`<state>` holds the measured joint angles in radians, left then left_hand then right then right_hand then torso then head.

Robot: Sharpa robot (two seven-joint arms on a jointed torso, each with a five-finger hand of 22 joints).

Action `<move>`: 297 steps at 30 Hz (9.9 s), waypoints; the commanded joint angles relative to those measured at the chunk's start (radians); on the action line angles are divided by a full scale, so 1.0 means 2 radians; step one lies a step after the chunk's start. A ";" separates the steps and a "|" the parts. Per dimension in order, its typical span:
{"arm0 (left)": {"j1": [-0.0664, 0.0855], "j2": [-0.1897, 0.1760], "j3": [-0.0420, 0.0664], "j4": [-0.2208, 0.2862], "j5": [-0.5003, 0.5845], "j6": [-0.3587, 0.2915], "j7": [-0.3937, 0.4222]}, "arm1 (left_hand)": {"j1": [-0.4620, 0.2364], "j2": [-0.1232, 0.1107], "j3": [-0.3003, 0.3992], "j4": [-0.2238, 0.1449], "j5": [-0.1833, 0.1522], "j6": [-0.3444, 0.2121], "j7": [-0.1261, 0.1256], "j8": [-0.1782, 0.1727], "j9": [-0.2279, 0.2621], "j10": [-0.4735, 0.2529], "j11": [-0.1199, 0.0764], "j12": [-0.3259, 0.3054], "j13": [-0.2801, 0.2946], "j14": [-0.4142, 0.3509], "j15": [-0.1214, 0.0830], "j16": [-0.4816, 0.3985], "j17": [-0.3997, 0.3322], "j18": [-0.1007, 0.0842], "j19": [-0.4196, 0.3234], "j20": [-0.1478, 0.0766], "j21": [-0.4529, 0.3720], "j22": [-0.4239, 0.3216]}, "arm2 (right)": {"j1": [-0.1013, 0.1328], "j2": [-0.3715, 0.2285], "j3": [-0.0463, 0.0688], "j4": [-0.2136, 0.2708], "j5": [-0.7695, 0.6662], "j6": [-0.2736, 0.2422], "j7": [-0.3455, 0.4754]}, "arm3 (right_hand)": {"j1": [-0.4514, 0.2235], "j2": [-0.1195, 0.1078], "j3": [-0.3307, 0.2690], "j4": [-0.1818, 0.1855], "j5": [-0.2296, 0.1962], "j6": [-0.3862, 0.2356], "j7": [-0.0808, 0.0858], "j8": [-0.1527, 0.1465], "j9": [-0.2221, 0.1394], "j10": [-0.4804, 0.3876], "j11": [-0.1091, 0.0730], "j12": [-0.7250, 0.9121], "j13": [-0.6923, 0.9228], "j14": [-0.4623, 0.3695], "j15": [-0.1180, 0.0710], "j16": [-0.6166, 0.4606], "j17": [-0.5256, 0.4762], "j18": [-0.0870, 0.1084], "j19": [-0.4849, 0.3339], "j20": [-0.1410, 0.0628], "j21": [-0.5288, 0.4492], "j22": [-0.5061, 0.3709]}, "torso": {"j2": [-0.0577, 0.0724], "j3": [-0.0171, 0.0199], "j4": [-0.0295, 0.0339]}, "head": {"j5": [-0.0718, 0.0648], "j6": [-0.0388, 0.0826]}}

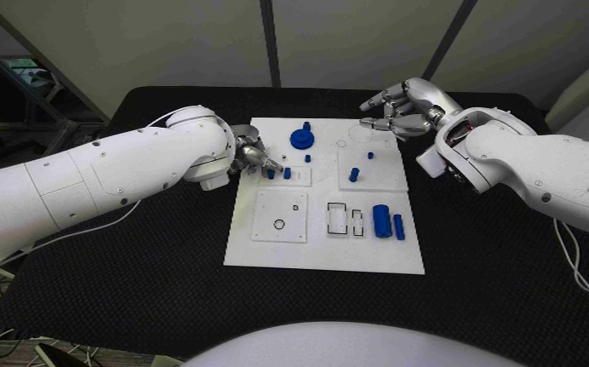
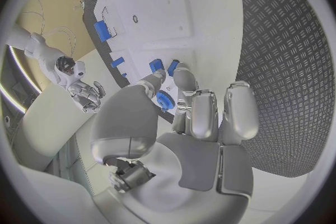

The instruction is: Assemble the parts on the task board

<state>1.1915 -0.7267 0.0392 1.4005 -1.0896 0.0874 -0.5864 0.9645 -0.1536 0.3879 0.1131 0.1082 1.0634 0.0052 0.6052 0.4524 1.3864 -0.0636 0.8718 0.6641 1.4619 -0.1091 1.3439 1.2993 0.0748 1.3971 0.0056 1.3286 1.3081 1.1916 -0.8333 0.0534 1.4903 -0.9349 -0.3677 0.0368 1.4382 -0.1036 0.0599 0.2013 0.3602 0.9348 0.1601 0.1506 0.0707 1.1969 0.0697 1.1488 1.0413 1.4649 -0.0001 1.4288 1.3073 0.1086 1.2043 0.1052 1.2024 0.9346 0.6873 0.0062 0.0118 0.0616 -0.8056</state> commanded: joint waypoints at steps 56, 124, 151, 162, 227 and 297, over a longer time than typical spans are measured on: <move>-0.004 0.058 -0.024 -0.034 -0.216 -0.165 0.220 | 0.235 -0.024 -0.017 -0.007 0.002 -0.071 0.063 -0.113 -0.174 -0.227 0.074 -0.154 -0.235 -0.158 0.063 -0.213 -0.356 0.053 -0.169 0.058 -0.357 -0.266 | 0.000 0.005 0.000 -0.004 -0.018 -0.006 -0.002 | -0.003 0.000 0.004 0.003 0.006 0.001 -0.002 0.003 -0.001 -0.019 -0.001 -0.020 -0.020 0.026 -0.003 -0.006 0.018 0.011 -0.007 -0.001 -0.010 -0.010 | 0.001 0.0003 -0.0012 | -0.014 0.017; -0.011 0.102 -0.024 -0.086 -0.204 -0.095 0.233 | 0.203 -0.037 0.049 -0.046 -0.002 -0.060 0.071 -0.207 -0.194 -0.190 0.074 -0.207 -0.301 -0.072 0.060 -0.037 -0.247 0.047 -0.126 0.054 -0.247 -0.149 | 0.001 0.010 0.000 -0.003 -0.019 -0.001 -0.003 | -0.002 0.001 0.007 0.003 0.008 0.005 -0.003 0.005 0.000 -0.018 -0.001 -0.021 -0.022 0.025 -0.004 -0.009 0.016 0.012 -0.008 -0.002 -0.013 -0.013 | 0.000 0.0001 0.0003 | -0.020 0.011; -0.011 0.101 -0.024 -0.086 -0.194 -0.109 0.231 | 0.213 -0.003 0.082 -0.063 -0.010 0.006 0.063 -0.210 -0.192 -0.139 0.064 -0.237 -0.300 -0.043 0.051 -0.005 -0.201 0.039 -0.098 0.047 -0.200 -0.104 | 0.001 0.012 0.000 -0.004 -0.019 0.000 -0.002 | -0.002 0.001 0.008 0.003 0.008 0.006 -0.003 0.006 0.000 -0.017 -0.002 -0.021 -0.021 0.025 -0.004 -0.009 0.016 0.012 -0.008 -0.002 -0.013 -0.014 | 0.000 -0.0002 0.0005 | -0.019 0.010; -0.013 0.082 -0.013 -0.066 -0.187 -0.128 0.233 | 0.212 -0.007 0.086 -0.070 -0.010 0.007 0.065 -0.217 -0.193 -0.137 0.066 -0.249 -0.300 -0.040 0.053 -0.001 -0.196 0.038 -0.096 0.048 -0.196 -0.098 | 0.000 0.012 0.000 -0.006 -0.019 0.000 -0.002 | -0.002 0.001 0.008 0.003 0.008 0.006 -0.003 0.006 0.000 -0.017 -0.002 -0.021 -0.021 0.025 -0.004 -0.009 0.016 0.012 -0.008 -0.002 -0.013 -0.014 | 0.000 -0.0005 0.0007 | -0.021 0.012; -0.045 0.015 0.032 -0.034 -0.170 -0.110 0.234 | 0.206 -0.013 0.087 -0.074 -0.010 0.010 0.066 -0.223 -0.193 -0.131 0.067 -0.258 -0.299 -0.042 0.054 -0.002 -0.203 0.039 -0.099 0.049 -0.200 -0.098 | 0.000 0.013 0.000 -0.012 -0.021 0.001 -0.001 | -0.002 0.002 0.009 0.004 0.008 0.007 -0.003 0.006 0.000 -0.016 -0.002 -0.021 -0.022 0.025 -0.004 -0.009 0.015 0.012 -0.008 -0.002 -0.014 -0.014 | 0.000 0.0001 -0.0002 | -0.012 0.012; -0.045 -0.009 0.044 -0.031 -0.139 -0.136 0.250 | 0.190 -0.027 0.067 -0.076 -0.009 -0.055 0.064 -0.263 -0.190 -0.135 0.071 -0.304 -0.299 -0.048 0.057 -0.001 -0.219 0.042 -0.104 0.051 -0.222 -0.099 | 0.000 0.005 0.000 -0.015 -0.256 0.053 -0.083 | 0.034 -0.026 0.108 -0.007 -0.048 0.044 -0.003 0.015 0.000 -0.058 0.002 -0.412 -0.376 0.028 -0.003 -0.036 -0.012 0.007 0.023 -0.003 -0.005 0.006 | 0.000 -0.0005 0.0004 | -0.014 0.011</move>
<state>1.0995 -0.7409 0.1254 1.3348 -1.4087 -0.1470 -0.1249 1.3475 -0.2104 0.5264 -0.0385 0.0912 0.9506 0.1348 0.0782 0.0709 1.1153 0.0789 0.2658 0.0655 1.3705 0.0037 1.3453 0.8617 0.1986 1.1946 0.1079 0.8857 1.1105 1.1906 -0.8225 0.0534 1.4561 -1.2893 -0.3055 -0.0789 1.5042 -0.1482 0.2735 0.1878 0.2660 1.0190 0.1529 0.1748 0.0704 1.0797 0.0741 0.3303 0.2927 1.4650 -0.0074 1.3546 1.2814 0.1405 1.2460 0.0999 1.1902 0.9441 0.6868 0.0051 0.0124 0.0341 -0.7834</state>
